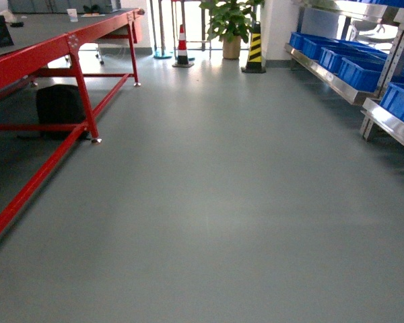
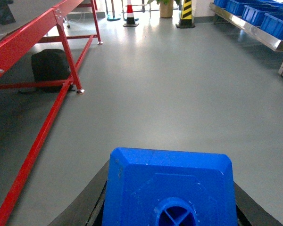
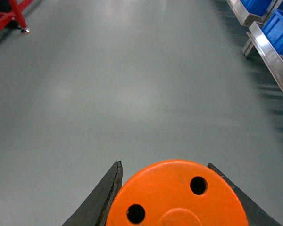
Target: Sort blue parts and orange caps into right shelf containers
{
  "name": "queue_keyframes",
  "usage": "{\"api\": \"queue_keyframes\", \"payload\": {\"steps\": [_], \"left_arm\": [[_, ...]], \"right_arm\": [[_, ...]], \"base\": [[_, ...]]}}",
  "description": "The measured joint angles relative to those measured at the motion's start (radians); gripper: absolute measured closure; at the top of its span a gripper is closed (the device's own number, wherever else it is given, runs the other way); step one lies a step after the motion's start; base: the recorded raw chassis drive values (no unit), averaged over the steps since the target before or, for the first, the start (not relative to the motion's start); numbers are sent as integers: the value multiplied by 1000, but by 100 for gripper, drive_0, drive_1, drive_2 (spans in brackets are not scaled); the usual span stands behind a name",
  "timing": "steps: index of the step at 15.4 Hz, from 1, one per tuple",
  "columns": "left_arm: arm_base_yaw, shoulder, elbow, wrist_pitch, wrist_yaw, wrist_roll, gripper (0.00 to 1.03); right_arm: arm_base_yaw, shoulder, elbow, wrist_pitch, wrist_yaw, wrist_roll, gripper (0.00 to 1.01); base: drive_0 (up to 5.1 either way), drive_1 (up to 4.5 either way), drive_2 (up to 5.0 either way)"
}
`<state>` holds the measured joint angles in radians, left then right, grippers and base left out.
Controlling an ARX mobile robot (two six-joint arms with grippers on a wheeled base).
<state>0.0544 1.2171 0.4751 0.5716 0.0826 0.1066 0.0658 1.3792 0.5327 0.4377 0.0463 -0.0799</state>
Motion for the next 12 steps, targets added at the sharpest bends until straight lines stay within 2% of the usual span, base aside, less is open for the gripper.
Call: {"api": "queue_keyframes", "payload": {"steps": [12], "left_arm": [[1, 0, 0, 3, 0, 0, 58]], "right_arm": [[0, 0, 1, 5, -1, 0, 58]], "base": [[-18, 415, -451]]}}
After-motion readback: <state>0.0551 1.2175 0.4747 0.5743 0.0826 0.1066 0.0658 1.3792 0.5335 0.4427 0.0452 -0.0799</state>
